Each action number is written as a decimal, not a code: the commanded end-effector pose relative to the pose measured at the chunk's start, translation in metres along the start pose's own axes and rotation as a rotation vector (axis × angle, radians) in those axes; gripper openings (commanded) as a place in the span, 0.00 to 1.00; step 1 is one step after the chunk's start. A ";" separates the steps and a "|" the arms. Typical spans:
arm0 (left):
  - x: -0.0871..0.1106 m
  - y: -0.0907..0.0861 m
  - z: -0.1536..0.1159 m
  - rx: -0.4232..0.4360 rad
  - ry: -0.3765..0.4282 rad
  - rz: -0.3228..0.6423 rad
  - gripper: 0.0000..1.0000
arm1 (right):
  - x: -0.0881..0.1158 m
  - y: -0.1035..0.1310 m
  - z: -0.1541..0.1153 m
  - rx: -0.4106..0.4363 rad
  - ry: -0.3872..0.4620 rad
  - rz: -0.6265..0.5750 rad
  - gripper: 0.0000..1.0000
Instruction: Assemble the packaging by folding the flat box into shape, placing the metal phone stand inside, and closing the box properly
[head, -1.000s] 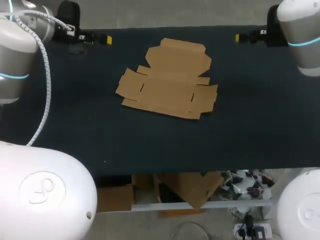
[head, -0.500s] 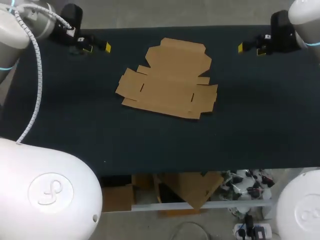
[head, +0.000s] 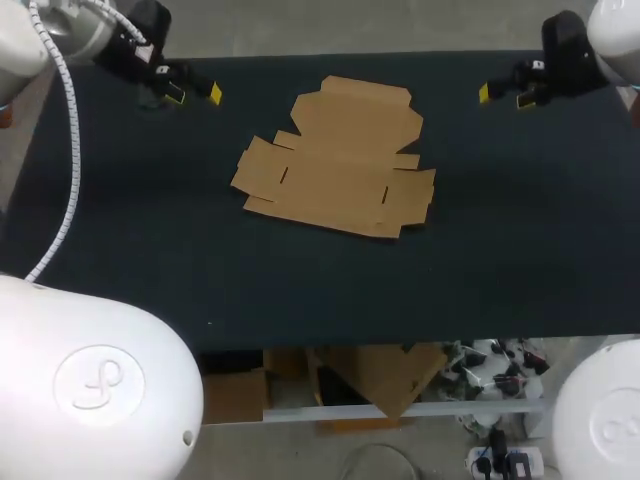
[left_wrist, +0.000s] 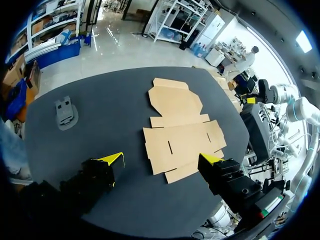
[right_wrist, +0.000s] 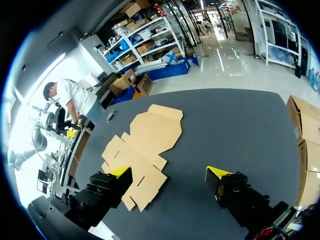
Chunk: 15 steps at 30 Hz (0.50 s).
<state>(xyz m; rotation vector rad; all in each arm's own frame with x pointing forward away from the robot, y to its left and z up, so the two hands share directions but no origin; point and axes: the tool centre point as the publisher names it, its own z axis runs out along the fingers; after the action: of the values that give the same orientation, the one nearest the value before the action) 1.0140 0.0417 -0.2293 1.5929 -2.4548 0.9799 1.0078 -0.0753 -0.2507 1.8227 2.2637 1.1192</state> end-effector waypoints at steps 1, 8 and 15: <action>0.000 -0.003 0.000 -0.071 -0.002 -0.002 1.00 | 0.000 0.001 -0.002 0.003 0.004 0.000 1.00; -0.005 0.002 0.012 -0.094 0.045 0.000 1.00 | -0.005 -0.007 0.003 0.023 -0.002 0.153 1.00; -0.005 0.008 0.028 -0.112 0.077 -0.016 1.00 | -0.004 -0.018 -0.002 0.040 0.009 0.294 1.00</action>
<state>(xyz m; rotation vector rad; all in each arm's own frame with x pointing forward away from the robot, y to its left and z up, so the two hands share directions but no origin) 1.0109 0.0349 -0.2519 1.5215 -2.4017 0.8934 0.9959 -0.0772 -0.2653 2.2084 2.0831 1.1239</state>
